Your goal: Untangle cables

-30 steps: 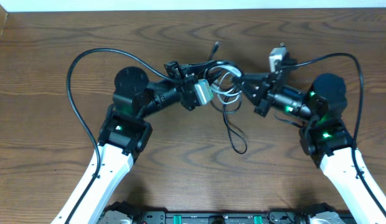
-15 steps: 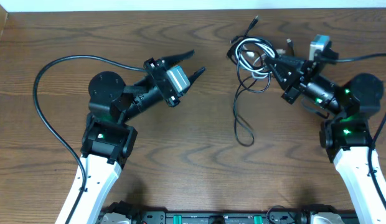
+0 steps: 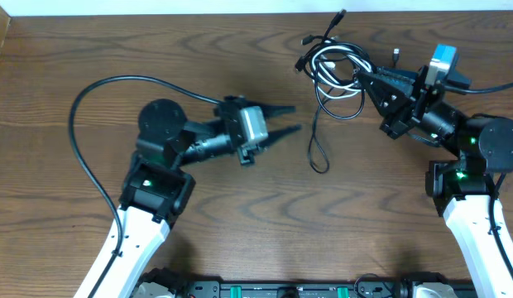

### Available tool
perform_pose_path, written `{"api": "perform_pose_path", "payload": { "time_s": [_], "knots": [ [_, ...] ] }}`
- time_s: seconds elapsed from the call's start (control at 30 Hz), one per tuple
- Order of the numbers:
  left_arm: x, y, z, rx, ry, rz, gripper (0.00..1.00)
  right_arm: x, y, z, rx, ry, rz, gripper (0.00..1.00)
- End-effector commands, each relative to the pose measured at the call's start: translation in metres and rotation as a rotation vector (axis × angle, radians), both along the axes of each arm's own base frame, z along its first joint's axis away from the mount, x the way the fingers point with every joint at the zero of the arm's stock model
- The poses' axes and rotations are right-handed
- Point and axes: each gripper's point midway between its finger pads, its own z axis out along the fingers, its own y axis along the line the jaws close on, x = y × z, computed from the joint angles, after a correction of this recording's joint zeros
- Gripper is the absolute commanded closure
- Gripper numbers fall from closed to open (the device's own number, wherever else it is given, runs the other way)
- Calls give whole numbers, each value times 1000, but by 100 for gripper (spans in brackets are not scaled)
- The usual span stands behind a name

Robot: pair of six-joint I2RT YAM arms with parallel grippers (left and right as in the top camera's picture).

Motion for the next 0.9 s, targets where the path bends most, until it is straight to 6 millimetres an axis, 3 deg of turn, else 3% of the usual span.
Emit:
{"api": "perform_pose_path", "payload": {
  "time_s": [0.0,0.1,0.33,0.53,0.87],
  "knots": [
    [-6,-11,5,-9,10,-38,60,-4,-3,15,65,34,14,99],
    [1,-14,8,-38,64,-3,53,-6,-3,18,78,34,23,99],
    [8,-15,44,-230,236,-30,14,-10,-2,24,90,13,34,99],
    [28,-18,37,-312,523,-14,12,-15,2,30,92,-23,49,99],
    [44,-18,27,-396,813,20,12,-16,-1,39,112,-68,25,99]
  ]
}}
